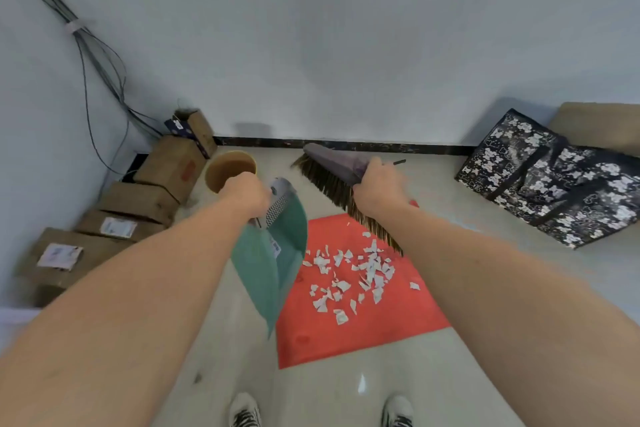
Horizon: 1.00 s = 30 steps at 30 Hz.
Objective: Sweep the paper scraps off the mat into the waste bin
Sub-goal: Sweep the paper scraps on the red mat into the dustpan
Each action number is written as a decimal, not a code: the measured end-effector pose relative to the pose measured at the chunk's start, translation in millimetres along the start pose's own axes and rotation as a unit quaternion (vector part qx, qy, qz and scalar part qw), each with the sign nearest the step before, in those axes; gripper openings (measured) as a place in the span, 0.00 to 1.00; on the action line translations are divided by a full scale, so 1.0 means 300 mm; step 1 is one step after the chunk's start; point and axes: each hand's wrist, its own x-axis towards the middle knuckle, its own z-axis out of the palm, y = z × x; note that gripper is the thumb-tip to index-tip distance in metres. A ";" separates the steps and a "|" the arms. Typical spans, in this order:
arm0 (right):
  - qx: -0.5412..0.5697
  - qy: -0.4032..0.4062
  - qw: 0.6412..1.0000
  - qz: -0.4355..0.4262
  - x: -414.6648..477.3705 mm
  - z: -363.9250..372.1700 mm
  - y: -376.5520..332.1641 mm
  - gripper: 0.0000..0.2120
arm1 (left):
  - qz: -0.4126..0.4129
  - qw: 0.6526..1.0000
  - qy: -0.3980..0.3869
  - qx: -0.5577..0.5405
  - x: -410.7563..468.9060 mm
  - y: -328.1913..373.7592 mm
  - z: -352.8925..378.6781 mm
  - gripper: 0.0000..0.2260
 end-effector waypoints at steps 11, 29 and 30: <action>0.020 -0.013 0.998 0.055 0.164 0.614 0.485 0.19 | -0.130 0.962 -0.100 -0.217 0.216 -0.211 0.724 0.09; 0.070 0.019 0.997 -0.037 0.371 1.492 0.887 0.17 | -0.089 0.987 0.125 -0.053 0.669 -0.629 1.566 0.18; 0.083 0.015 0.996 -0.042 0.374 1.524 0.884 0.17 | -0.088 0.985 0.135 -0.058 0.669 -0.646 1.586 0.16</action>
